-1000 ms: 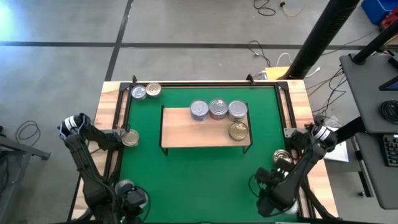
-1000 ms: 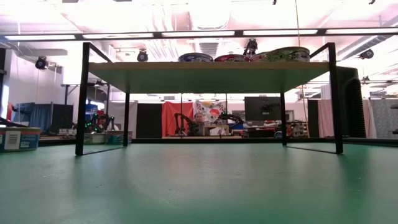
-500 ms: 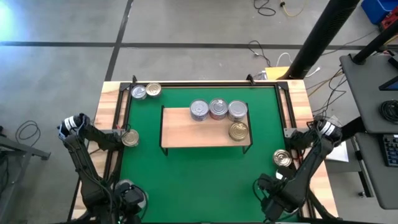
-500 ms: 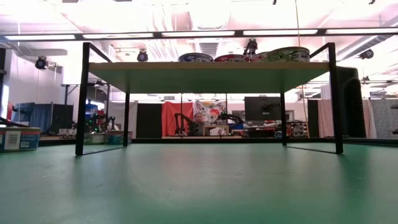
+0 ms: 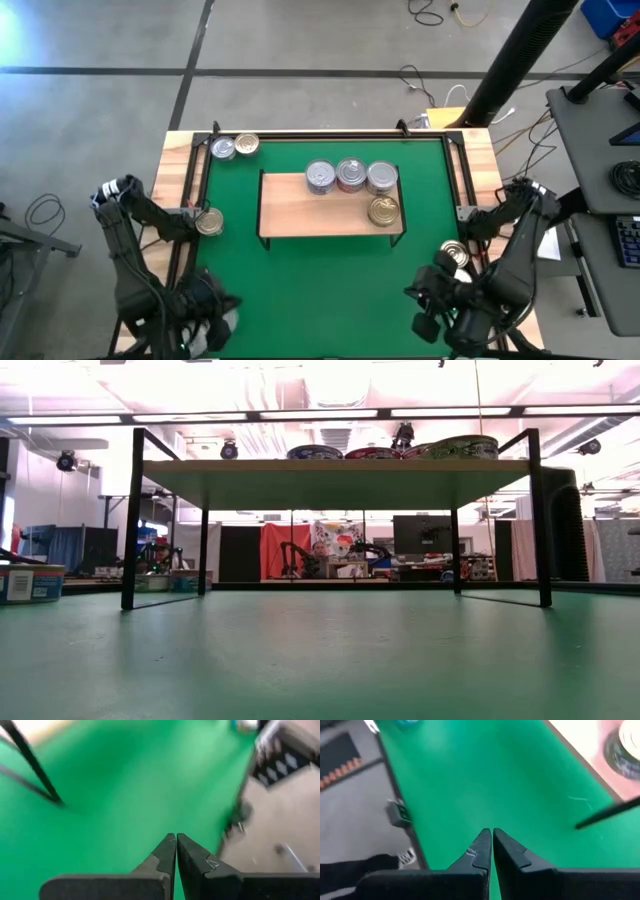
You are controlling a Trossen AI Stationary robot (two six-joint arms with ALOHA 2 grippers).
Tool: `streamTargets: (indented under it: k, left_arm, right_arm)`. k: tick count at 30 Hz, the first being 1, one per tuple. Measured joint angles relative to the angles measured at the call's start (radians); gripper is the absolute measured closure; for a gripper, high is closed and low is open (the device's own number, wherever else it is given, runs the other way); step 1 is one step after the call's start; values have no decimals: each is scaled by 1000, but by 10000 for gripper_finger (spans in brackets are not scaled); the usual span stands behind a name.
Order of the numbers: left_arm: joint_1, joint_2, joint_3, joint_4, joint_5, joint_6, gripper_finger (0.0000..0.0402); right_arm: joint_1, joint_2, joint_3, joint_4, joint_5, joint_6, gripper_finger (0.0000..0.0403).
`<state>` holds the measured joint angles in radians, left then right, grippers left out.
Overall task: Stack canned seafood by type on shelf
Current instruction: Stack the green tuna can on top of the green tuna can on the shelf
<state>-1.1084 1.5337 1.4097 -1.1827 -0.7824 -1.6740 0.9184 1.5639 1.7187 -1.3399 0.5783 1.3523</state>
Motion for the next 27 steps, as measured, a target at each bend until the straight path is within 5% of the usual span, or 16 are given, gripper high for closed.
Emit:
streamTargets:
  k: [6, 8, 15, 20, 27]
  left_arm:
    - [72, -39, 48, -393, -353, -415, 402]
    - [142, -73, 28, -366, -390, -438, 401]
    - [405, -175, 5, -315, -349, -314, 402]
    - [545, -260, 13, -311, -423, -524, 401]
    - [763, -352, -27, -314, -396, -632, 402]
  right_arm:
    - [0, 19, 98, 140, 67, -148, 394]
    - [0, 33, 132, 226, 87, -254, 394]
    - [1, 107, 272, 303, 97, -460, 394]
    - [14, 141, 288, 303, 95, -449, 394]
    - [22, 189, 275, 314, 103, -411, 394]
